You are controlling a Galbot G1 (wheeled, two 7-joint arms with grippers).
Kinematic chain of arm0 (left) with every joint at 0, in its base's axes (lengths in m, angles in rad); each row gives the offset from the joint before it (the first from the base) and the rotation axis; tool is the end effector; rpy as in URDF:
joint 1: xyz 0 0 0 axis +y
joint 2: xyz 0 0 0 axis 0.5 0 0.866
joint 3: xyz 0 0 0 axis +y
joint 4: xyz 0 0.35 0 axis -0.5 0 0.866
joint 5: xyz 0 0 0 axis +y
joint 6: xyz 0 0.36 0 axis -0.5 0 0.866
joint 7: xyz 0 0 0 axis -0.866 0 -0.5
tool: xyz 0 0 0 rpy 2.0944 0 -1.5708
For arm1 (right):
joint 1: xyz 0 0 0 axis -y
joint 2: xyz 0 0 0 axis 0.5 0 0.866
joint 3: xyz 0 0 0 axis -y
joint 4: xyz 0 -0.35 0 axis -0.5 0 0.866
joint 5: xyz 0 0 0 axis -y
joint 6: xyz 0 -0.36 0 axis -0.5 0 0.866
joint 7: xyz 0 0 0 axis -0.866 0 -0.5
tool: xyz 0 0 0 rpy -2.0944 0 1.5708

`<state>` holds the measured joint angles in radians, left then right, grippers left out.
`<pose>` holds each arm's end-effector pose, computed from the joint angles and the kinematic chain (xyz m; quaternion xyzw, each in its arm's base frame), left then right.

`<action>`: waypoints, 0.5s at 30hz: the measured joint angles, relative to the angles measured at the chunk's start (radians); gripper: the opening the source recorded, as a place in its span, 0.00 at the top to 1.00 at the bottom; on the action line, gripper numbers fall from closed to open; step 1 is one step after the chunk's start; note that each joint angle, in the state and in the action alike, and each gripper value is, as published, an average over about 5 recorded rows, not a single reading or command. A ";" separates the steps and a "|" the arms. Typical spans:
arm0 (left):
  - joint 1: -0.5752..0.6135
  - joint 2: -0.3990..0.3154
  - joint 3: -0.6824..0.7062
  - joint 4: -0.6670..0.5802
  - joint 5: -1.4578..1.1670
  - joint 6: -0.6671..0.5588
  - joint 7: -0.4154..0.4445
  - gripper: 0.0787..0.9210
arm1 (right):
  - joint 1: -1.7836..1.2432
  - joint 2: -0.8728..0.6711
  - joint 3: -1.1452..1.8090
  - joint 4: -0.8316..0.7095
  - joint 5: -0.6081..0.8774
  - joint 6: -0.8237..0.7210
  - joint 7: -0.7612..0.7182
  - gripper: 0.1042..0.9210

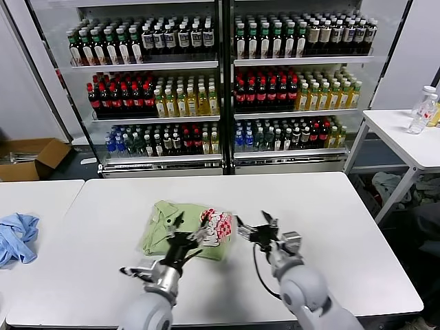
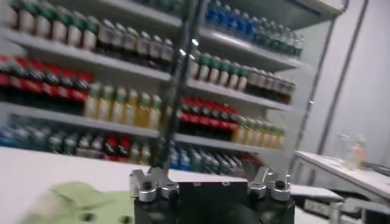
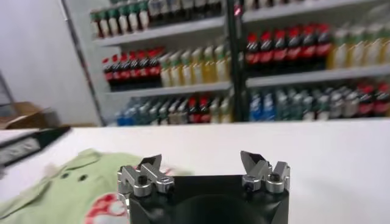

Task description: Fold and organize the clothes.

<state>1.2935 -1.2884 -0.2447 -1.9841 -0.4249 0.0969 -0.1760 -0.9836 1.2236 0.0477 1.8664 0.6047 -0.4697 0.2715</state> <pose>0.2531 -0.0299 -0.2931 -0.1037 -0.9880 0.1095 0.0331 0.3236 0.0649 -0.2642 0.1756 -0.9661 -0.0564 0.1807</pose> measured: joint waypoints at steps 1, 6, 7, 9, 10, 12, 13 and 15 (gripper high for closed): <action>0.016 0.004 -0.019 -0.008 0.004 -0.012 -0.002 0.15 | 0.017 0.009 -0.018 -0.021 0.012 -0.002 0.008 0.12; 0.088 0.020 -0.112 -0.043 0.012 -0.060 -0.009 0.12 | 0.086 0.056 -0.090 -0.125 0.058 -0.017 0.042 0.12; 0.101 0.021 -0.128 -0.049 0.013 -0.067 -0.010 0.12 | 0.097 0.064 -0.101 -0.144 0.064 -0.019 0.049 0.12; 0.124 0.022 -0.154 -0.061 0.014 -0.078 -0.011 0.12 | 0.117 0.080 -0.121 -0.181 0.075 -0.022 0.064 0.12; 0.135 0.022 -0.165 -0.065 0.016 -0.083 -0.011 0.12 | 0.126 0.087 -0.129 -0.198 0.081 -0.023 0.073 0.13; 0.154 0.021 -0.181 -0.073 0.021 -0.092 -0.011 0.12 | 0.142 0.100 -0.143 -0.228 0.091 -0.024 0.090 0.16; 0.163 0.020 -0.187 -0.077 0.023 -0.096 -0.011 0.12 | 0.148 0.106 -0.148 -0.241 0.096 -0.024 0.099 0.19; 0.180 0.018 -0.199 -0.086 0.027 -0.102 -0.011 0.12 | 0.159 0.114 -0.156 -0.262 0.105 -0.023 0.115 0.26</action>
<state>1.4730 -1.2699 -0.4437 -2.0700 -0.3980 -0.0051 -0.1871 -0.8246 1.3374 -0.1088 1.6048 0.7095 -0.4927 0.3861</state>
